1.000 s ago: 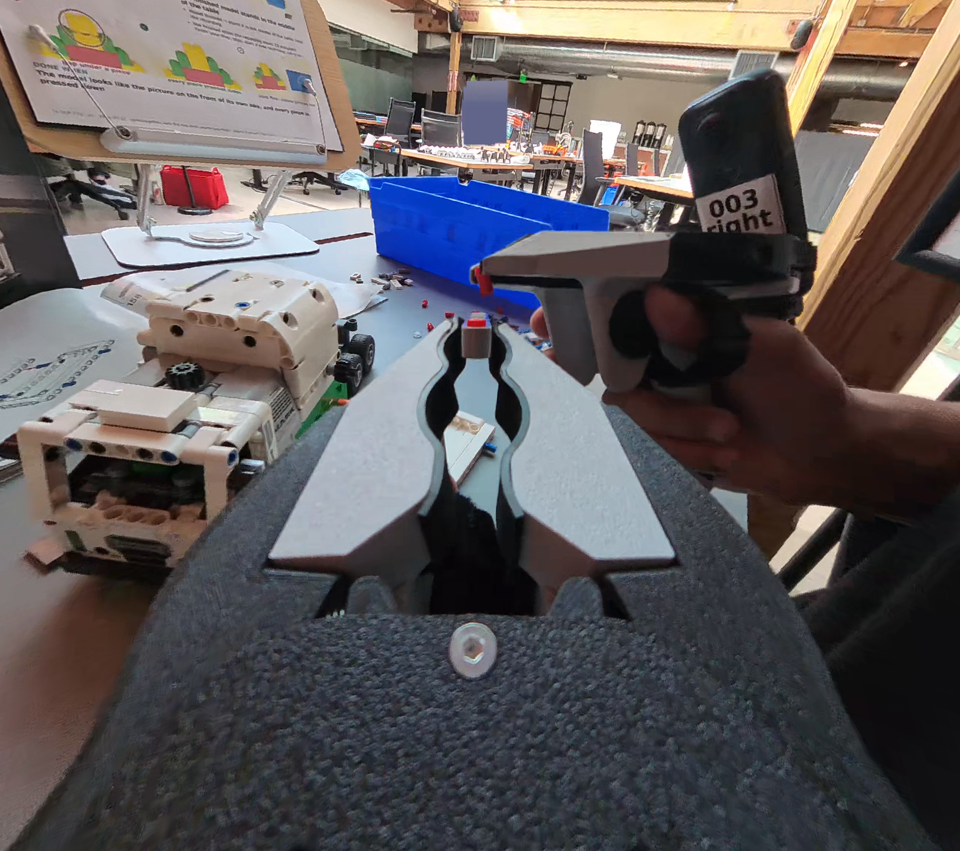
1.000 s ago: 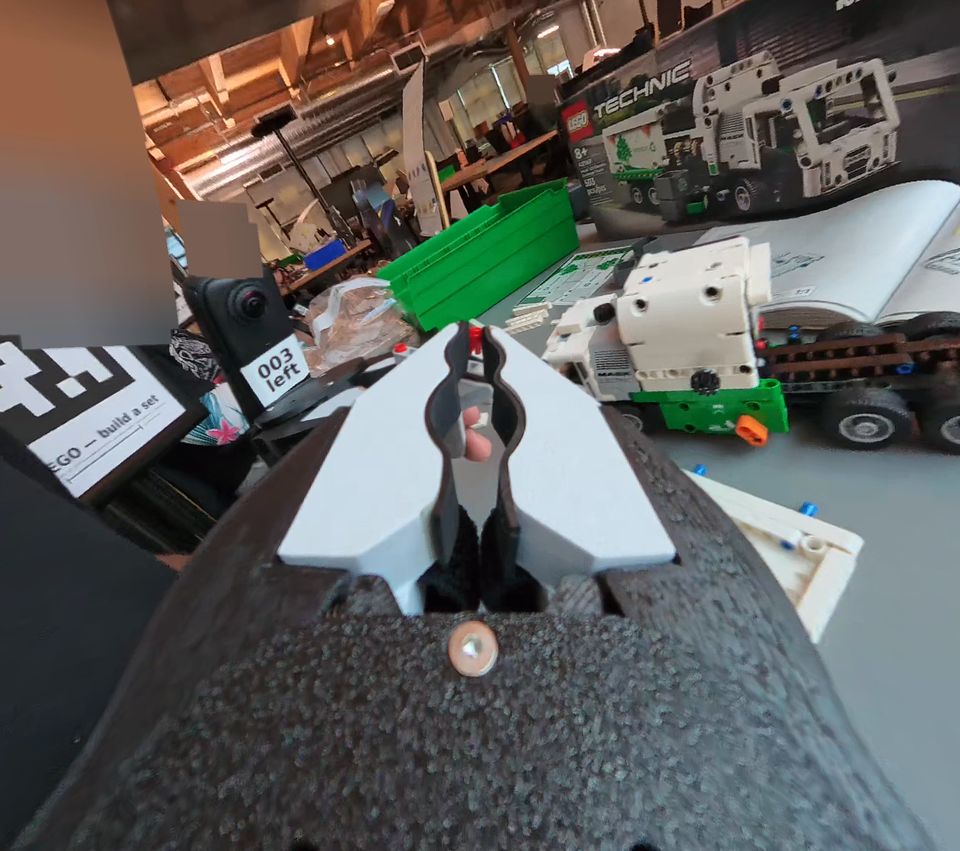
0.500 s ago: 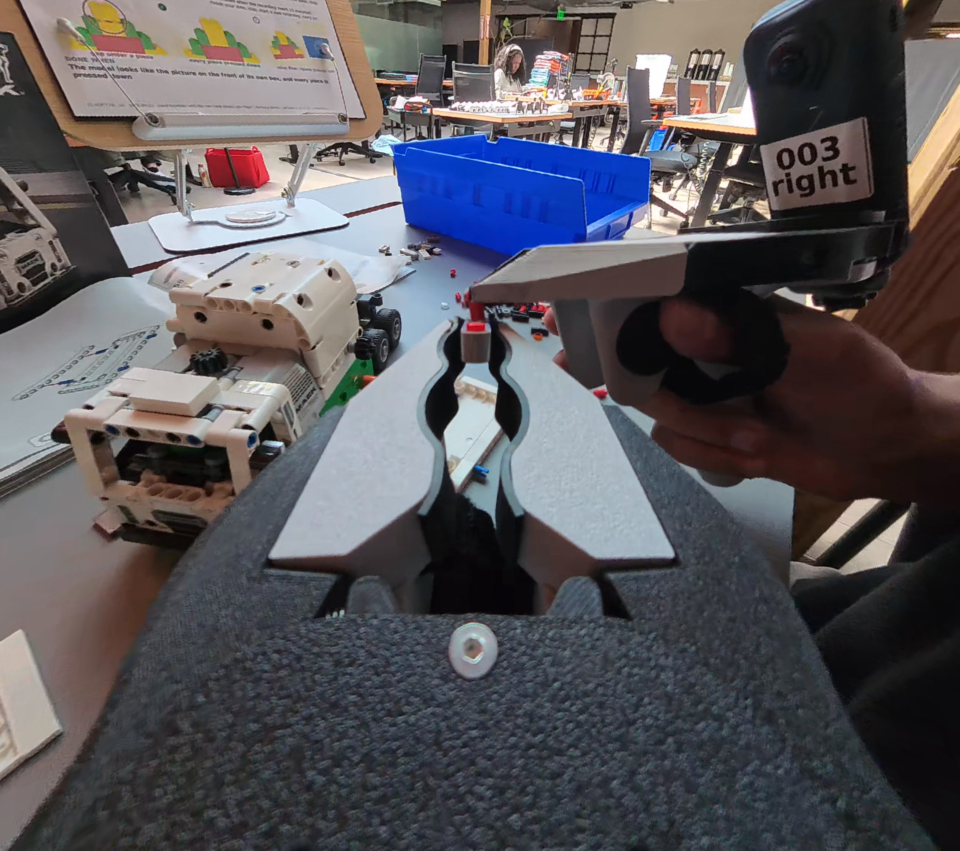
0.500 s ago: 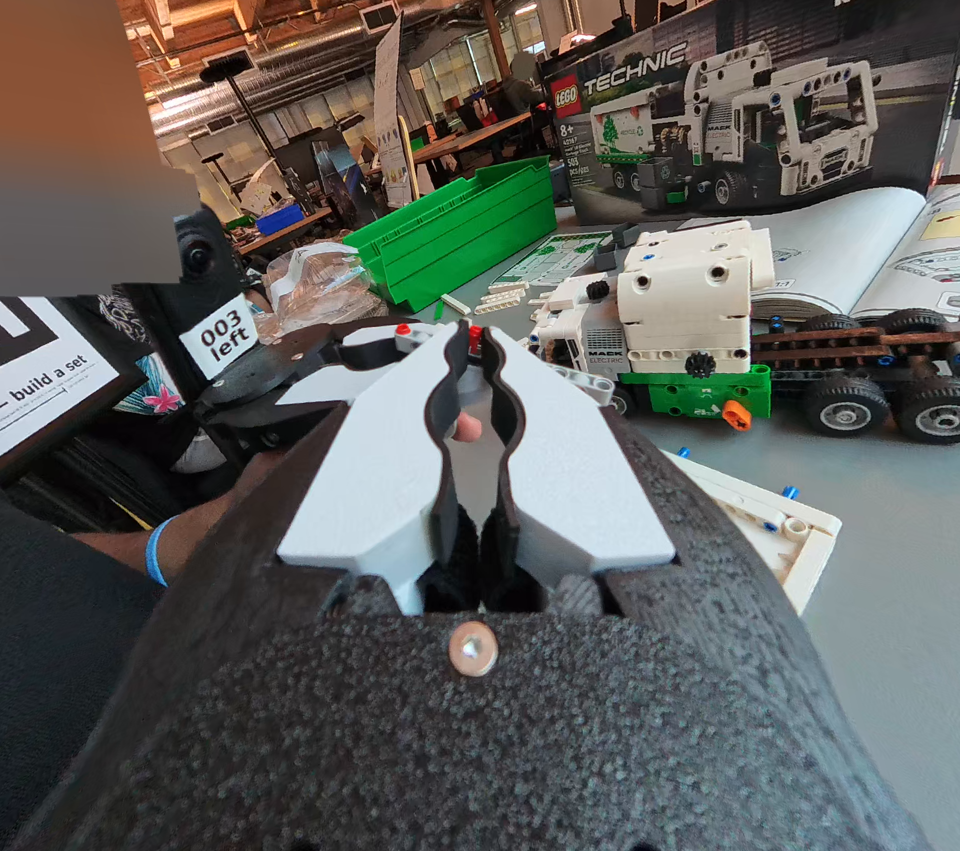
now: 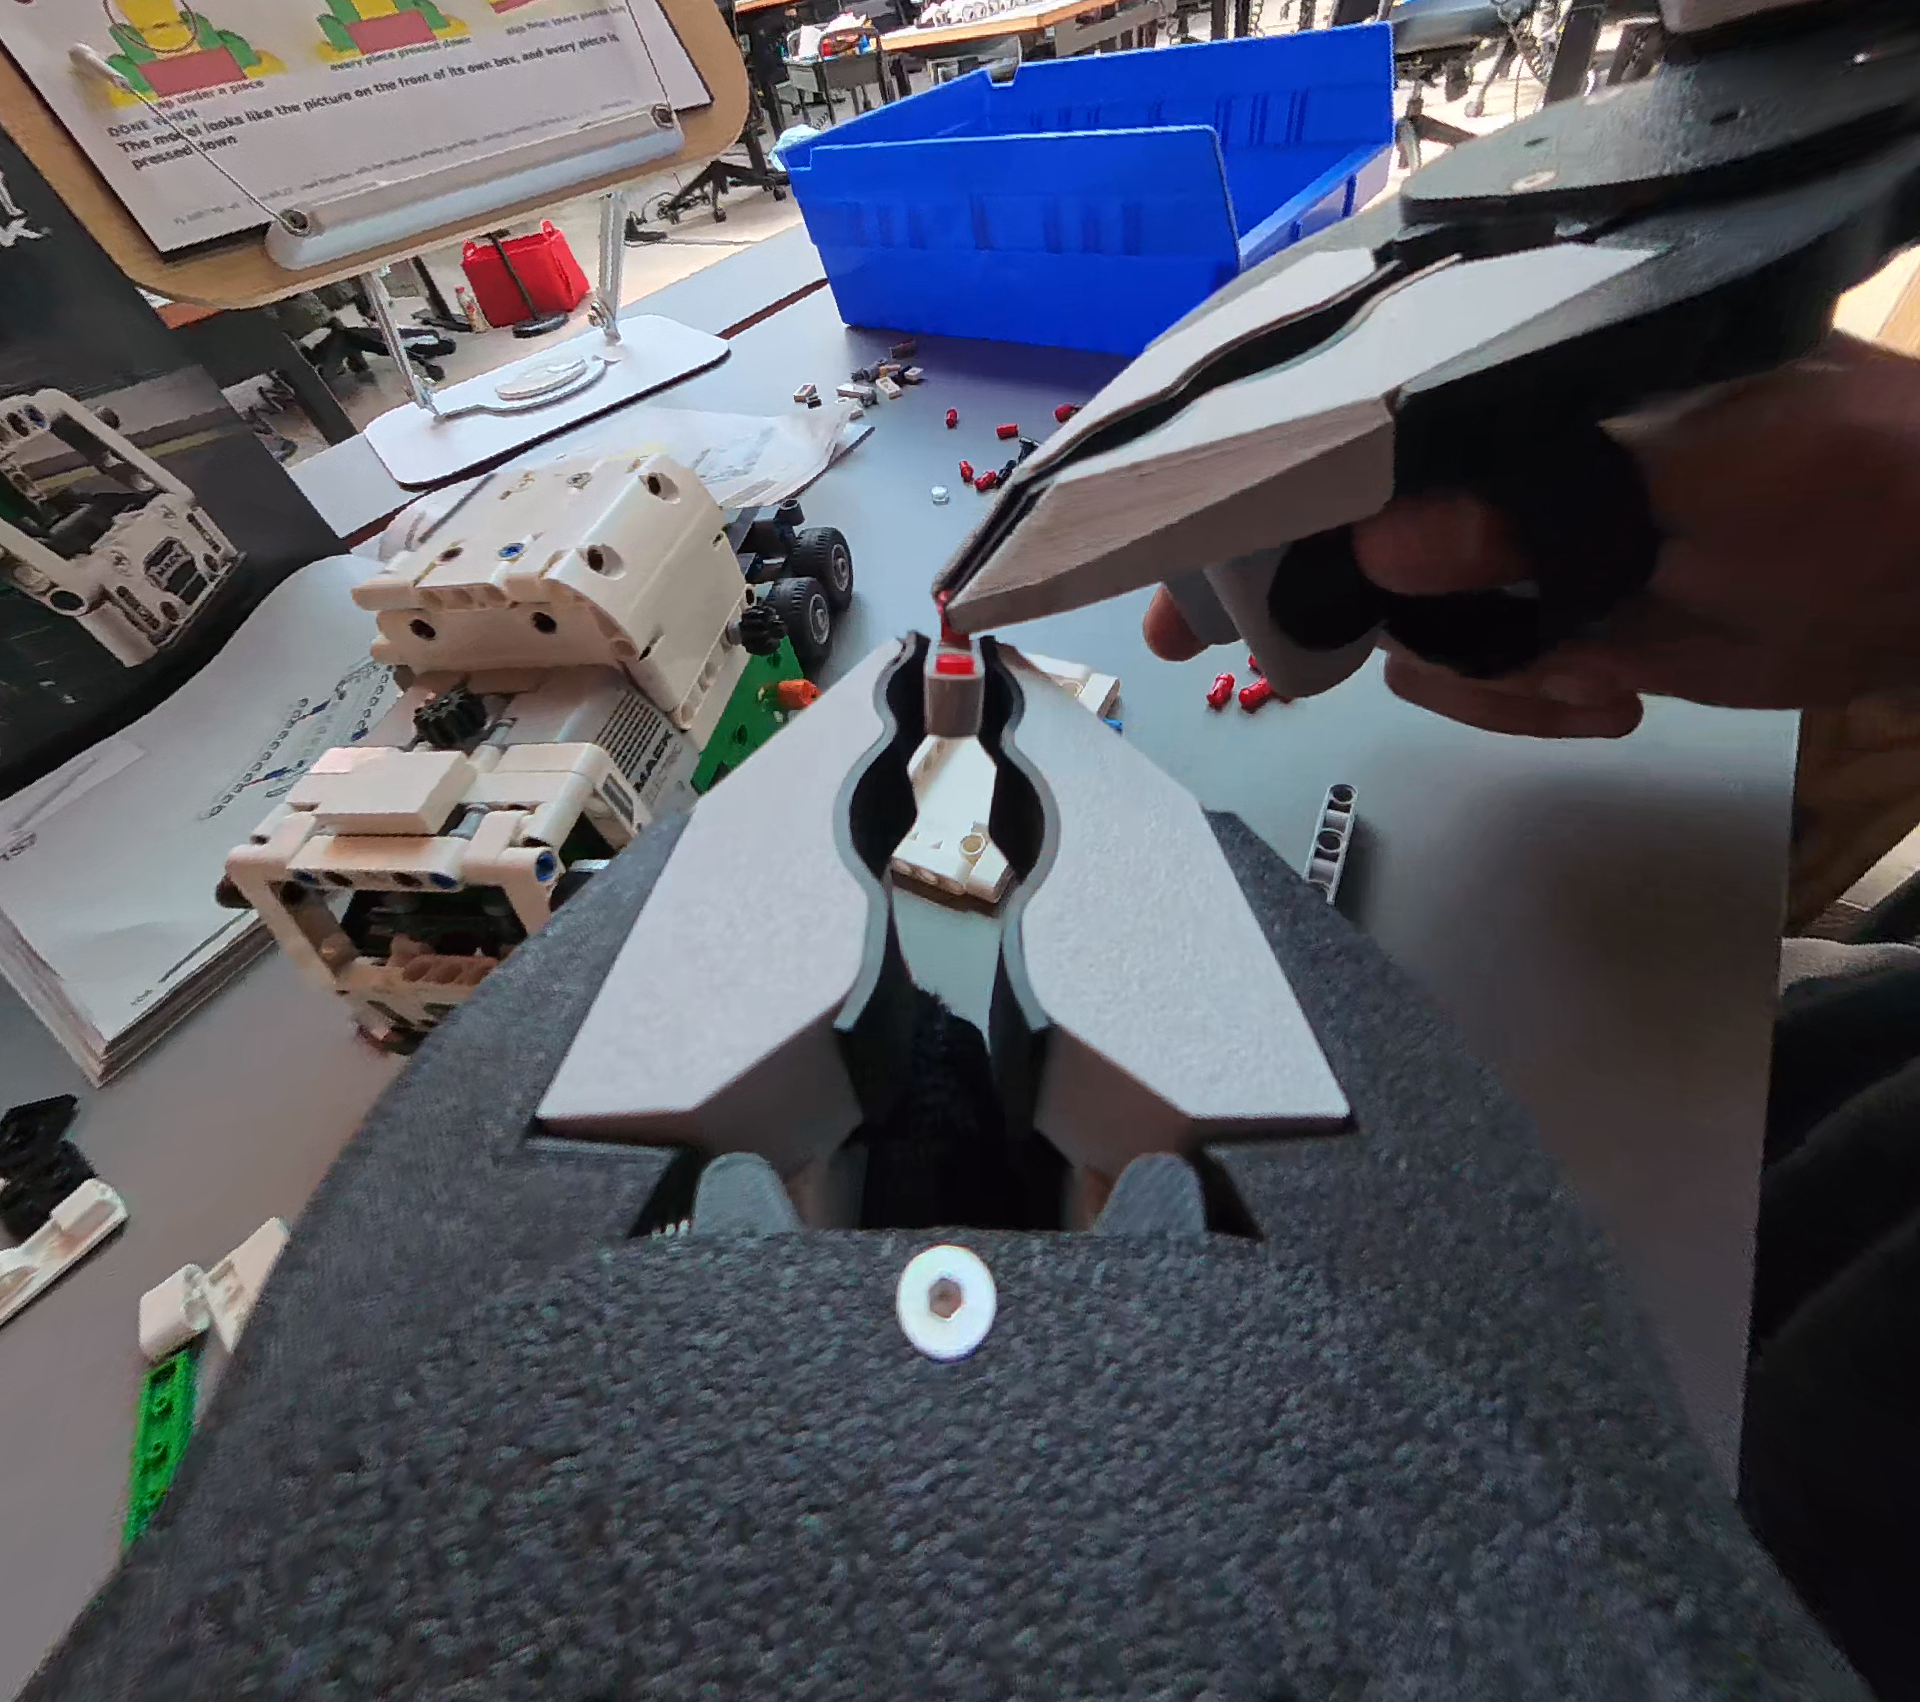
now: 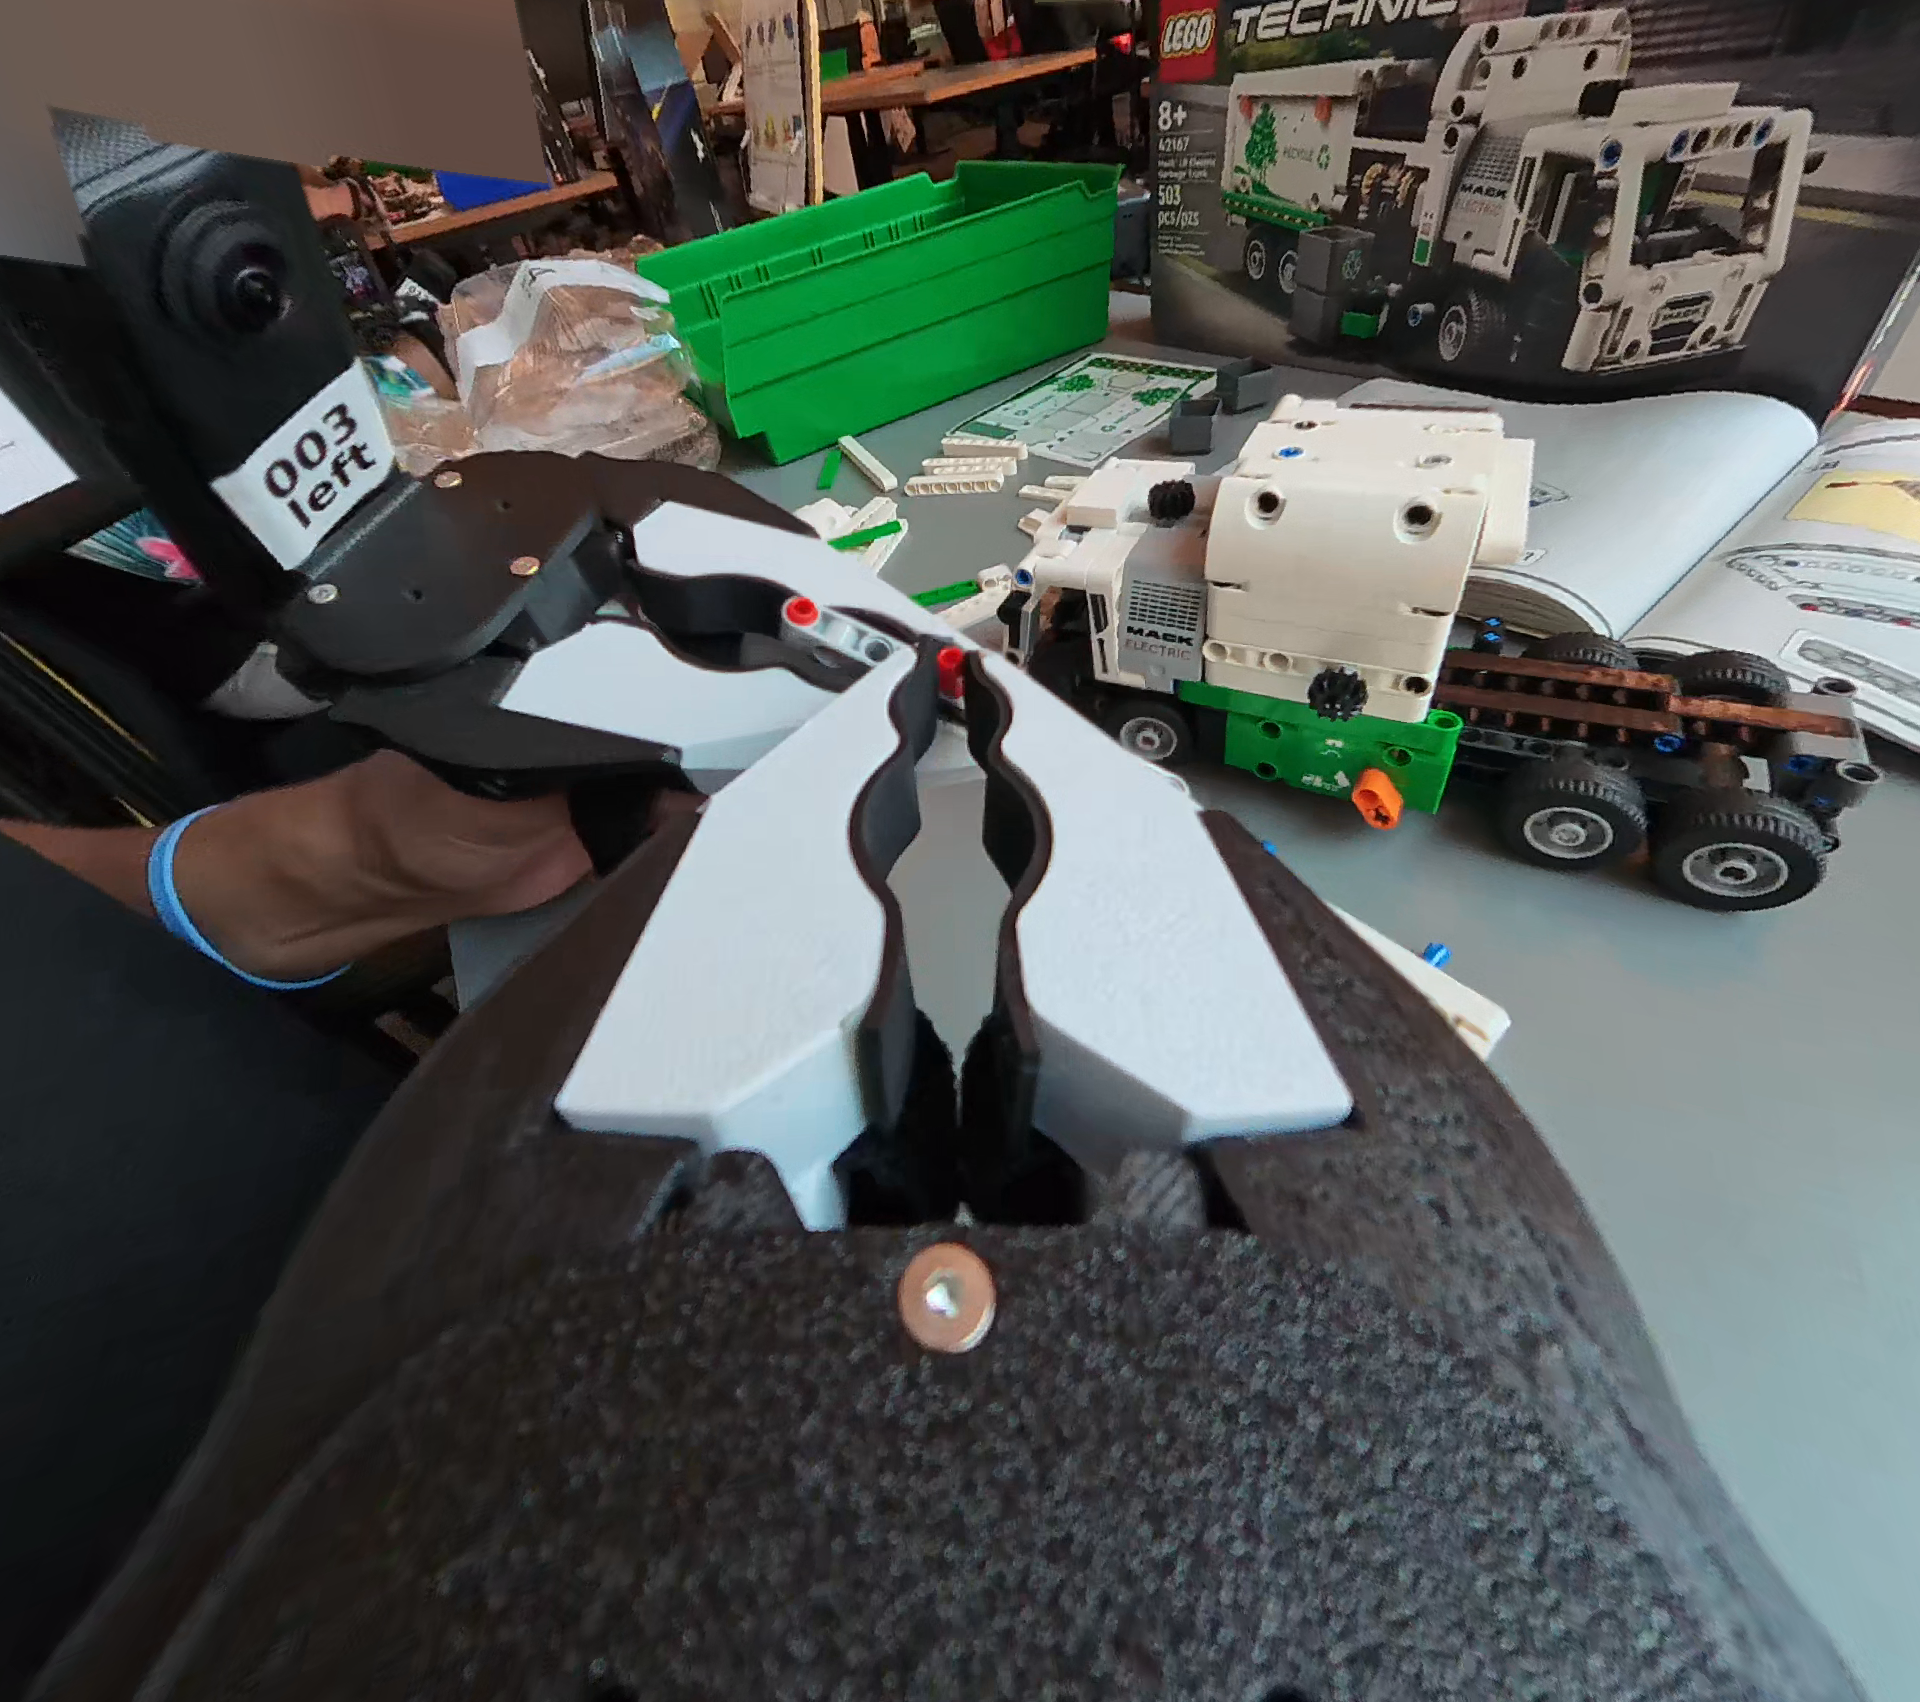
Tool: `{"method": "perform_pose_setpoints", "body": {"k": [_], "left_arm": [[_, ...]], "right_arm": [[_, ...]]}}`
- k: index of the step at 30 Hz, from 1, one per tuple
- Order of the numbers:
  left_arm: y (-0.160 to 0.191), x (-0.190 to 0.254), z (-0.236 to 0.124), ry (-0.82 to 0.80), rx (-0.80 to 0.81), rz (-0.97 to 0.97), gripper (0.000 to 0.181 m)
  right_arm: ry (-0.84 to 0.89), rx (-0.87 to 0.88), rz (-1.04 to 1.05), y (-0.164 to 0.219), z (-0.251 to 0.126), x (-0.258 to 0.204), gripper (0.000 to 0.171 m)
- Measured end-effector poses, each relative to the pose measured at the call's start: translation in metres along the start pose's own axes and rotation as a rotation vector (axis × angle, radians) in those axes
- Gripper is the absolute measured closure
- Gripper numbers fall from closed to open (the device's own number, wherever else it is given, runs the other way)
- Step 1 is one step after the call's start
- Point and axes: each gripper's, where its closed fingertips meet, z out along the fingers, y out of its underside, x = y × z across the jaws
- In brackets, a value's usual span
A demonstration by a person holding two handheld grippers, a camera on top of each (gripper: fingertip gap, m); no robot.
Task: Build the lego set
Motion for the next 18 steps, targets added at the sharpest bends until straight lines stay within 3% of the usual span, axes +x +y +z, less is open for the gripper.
{"method": "perform_pose_setpoints", "body": {"k": [1,14,18], "left_arm": [[0.001,0.0,0.001,-0.001,-0.006,0.01,0.175],[0.007,0.005,0.006,-0.048,-0.047,0.161,0.175],[0.009,0.006,0.007,-0.053,-0.063,0.187,0.175]], "right_arm": [[-0.008,-0.013,0.011,0.001,0.0,0.0,0.167],[-0.12,-0.053,0.383,0.013,-0.006,0.002,0.168],[-0.107,-0.072,0.337,0.017,-0.007,0.003,0.168]]}}
